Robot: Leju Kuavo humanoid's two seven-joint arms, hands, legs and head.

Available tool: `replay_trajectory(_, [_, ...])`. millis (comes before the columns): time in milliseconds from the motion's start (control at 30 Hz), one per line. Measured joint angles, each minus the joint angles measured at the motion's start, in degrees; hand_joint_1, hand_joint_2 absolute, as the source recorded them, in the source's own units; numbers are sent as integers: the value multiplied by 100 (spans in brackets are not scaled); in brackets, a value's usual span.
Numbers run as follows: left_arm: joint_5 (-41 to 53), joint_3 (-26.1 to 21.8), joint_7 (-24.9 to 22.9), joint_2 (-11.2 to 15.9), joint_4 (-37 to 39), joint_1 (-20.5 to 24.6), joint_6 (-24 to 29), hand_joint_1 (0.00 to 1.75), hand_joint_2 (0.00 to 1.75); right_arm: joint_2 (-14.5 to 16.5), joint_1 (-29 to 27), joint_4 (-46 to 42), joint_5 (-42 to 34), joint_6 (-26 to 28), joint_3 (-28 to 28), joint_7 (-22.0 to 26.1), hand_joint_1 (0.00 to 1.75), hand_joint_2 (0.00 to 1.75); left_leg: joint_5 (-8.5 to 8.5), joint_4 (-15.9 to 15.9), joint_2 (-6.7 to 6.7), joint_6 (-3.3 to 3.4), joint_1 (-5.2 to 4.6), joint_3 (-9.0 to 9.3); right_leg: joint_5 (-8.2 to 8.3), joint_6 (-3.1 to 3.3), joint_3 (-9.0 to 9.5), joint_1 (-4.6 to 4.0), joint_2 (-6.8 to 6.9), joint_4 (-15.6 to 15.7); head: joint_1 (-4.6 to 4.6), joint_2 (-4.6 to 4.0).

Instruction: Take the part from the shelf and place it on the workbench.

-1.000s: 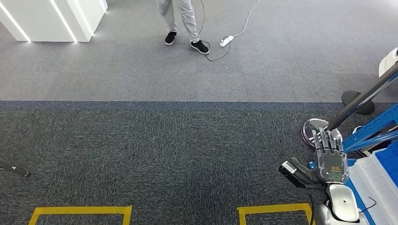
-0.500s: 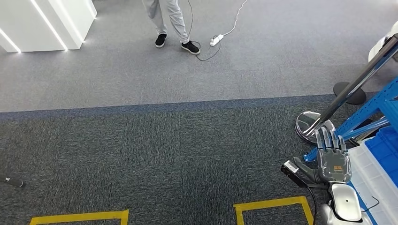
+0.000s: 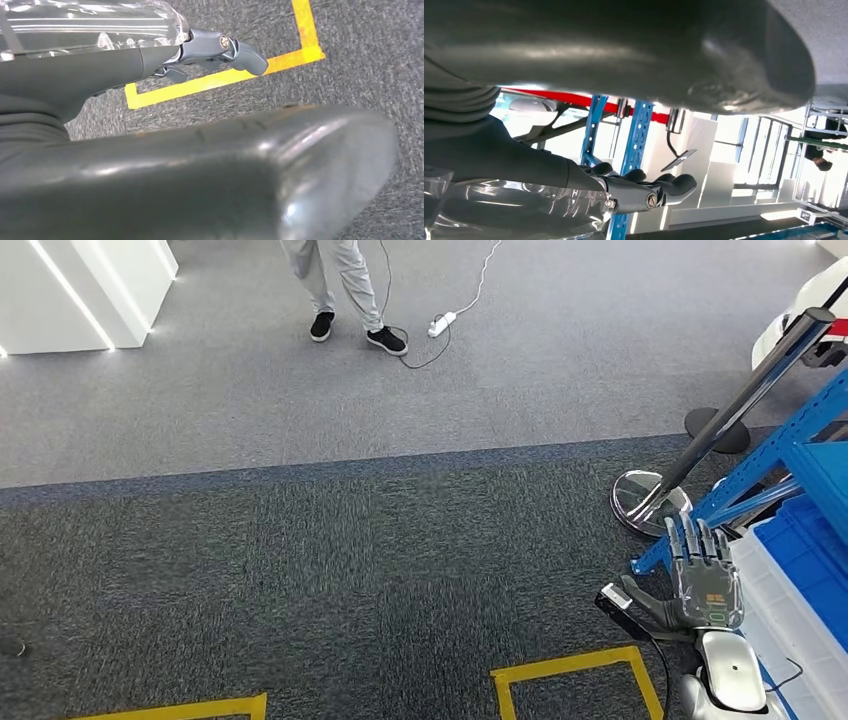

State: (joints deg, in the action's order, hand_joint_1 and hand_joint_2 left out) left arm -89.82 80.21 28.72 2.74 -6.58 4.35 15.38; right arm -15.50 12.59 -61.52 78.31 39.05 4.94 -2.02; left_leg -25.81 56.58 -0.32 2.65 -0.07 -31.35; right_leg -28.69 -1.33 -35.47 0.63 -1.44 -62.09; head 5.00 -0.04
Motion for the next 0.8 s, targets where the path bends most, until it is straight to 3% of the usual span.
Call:
replay_trajectory(67, [2,0,9,-1,0,-8,8,0,0,1,-18,1,4,-8,13,-21,0,0,9,-5,43,23,-13,-14,-373,-25,-345,15,64,-747,1,0])
replay_trajectory(100, [2,0,10,-1,0,-13,12,0,0,1,-36,2,4,-12,19,-30,0,0,6,1,65,24,-17,-20,-474,-40,-489,24,72,-1056,1,0])
replay_trajectory(133, [2,0,10,-1,0,-15,16,0,0,1,-52,2,4,-15,26,-35,0,0,2,7,86,21,-19,-24,-470,-55,-547,35,80,-1183,1,0])
replay_trajectory(167, [1,0,10,-1,0,-16,18,0,0,1,-62,2,4,-17,32,-41,0,0,-4,17,106,12,-18,-24,-356,-68,-488,47,95,-1075,1,0])
replay_trajectory(233, [1,0,8,-1,0,-13,21,0,0,-1,-64,2,1,-16,38,-48,0,0,-35,56,142,-23,-13,-21,8,-82,-106,69,175,-331,1,0])
replay_trajectory(300, [0,0,3,1,0,-12,21,0,0,-2,-65,-1,-10,-9,42,-51,0,0,-78,119,169,-78,-31,-34,195,-51,188,50,240,260,1,0])
replay_trajectory(400, [-7,0,-11,-1,0,-15,15,0,0,-2,-95,-6,-21,-3,46,-52,0,0,-108,146,208,-162,-39,-38,205,47,218,20,194,360,2,0])
replay_trajectory(467, [-14,-1,-22,-4,0,-16,7,0,0,-2,-114,-25,-22,-4,48,-54,0,0,-233,289,180,-229,-16,-88,221,121,225,24,164,382,3,0])
replay_trajectory(500, [-15,-2,-27,-4,0,-17,3,0,0,-2,-119,-40,-22,-5,48,-55,0,0,-383,524,146,-257,-4,-186,228,154,229,28,151,392,2,0])
replay_trajectory(567, [-17,-7,-36,-2,0,-27,-8,0,0,1,-138,-70,-21,-9,48,-62,0,0,-776,1311,92,-287,8,-536,229,188,230,17,122,392,2,0])
replay_trajectory(600, [-17,-11,-37,-1,0,-37,-15,0,0,2,-153,-76,-20,-11,48,-67,0,0,-911,1688,83,-291,10,-712,229,193,230,9,102,390,2,0])
replay_trajectory(633, [-17,-15,-37,0,0,-49,-22,0,0,3,-167,-81,-19,-13,49,-72,0,0,-939,1894,81,-286,10,-816,228,195,232,2,77,388,3,0])
replay_trajectory(667, [-16,-17,-36,-1,0,-62,-31,0,0,3,-176,-88,-19,-14,49,-77,0,0,-849,1866,78,-273,10,-811,227,195,237,-3,49,385,3,0])
replay_trajectory(700, [-15,-20,-33,1,0,-72,-37,0,0,4,-182,-103,-18,-16,50,-80,0,0,-651,1582,64,-249,9,-688,226,195,244,-6,17,383,3,0])
replay_trajectory(733, [-10,-21,-29,5,0,-79,-46,0,0,4,-187,-125,-17,-19,50,-83,0,0,-412,1144,28,-218,8,-492,224,194,251,-7,-15,382,3,0])
replay_trajectory(800, [6,-22,-14,16,0,-81,-63,0,0,3,-203,-179,-18,-26,50,-95,0,0,-127,387,-73,-169,-6,-148,225,170,243,-16,-71,376,3,0])
